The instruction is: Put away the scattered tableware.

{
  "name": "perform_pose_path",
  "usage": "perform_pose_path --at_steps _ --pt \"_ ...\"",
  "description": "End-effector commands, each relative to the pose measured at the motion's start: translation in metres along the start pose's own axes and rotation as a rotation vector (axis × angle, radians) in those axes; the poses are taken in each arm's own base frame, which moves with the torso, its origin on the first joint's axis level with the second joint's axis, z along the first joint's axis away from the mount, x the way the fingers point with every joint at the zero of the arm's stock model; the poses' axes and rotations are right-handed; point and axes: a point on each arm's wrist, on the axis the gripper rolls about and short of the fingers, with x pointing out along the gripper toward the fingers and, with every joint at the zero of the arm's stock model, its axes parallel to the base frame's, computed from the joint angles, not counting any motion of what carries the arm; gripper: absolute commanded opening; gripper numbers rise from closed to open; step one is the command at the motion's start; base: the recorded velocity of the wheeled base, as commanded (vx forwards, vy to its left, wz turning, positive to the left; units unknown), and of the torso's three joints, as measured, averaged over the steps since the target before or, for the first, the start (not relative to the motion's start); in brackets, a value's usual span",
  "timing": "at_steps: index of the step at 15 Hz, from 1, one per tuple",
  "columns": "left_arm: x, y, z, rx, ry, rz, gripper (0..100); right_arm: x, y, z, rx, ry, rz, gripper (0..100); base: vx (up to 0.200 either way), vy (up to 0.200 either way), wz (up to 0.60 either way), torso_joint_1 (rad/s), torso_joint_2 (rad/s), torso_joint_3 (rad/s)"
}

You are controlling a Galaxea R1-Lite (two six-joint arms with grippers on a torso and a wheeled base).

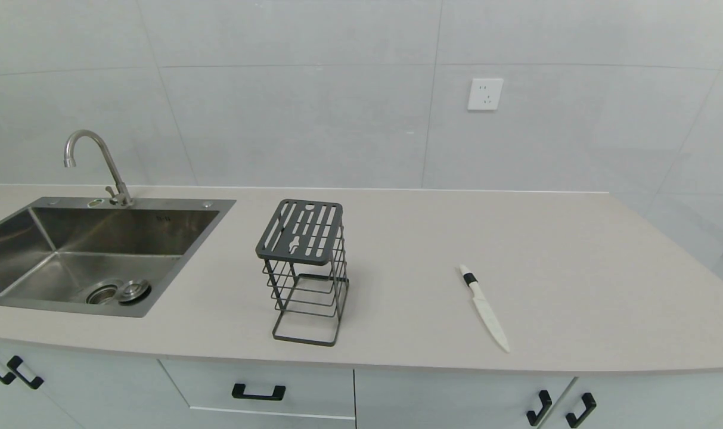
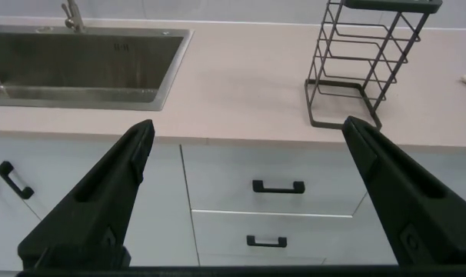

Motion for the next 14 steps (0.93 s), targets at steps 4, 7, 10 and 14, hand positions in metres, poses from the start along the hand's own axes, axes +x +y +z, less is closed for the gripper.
perform_pose_path --at_steps 4,7,10,14 --pt "0.0001 -0.0001 0.0 0.007 0.001 0.001 100 0.0 0.0 0.0001 0.0 0.0 0.0 100 0.0 0.0 0.0 0.0 0.0 0.0" --pt "0.0001 -0.0001 0.0 0.012 0.001 -0.003 100 0.0 0.0 0.0001 -0.002 0.0 0.0 100 0.0 0.0 0.0 0.02 0.0 0.012" --pt "0.0001 -0.0001 0.0 0.015 0.001 -0.003 100 0.0 0.0 0.0001 0.0 0.0 0.0 100 0.0 0.0 0.0 0.211 0.0 0.202" --pt "0.0001 -0.0001 0.0 0.015 0.001 -0.003 100 0.0 0.0 0.0001 0.0 0.0 0.0 100 0.0 0.0 0.0 0.305 -0.03 0.261"
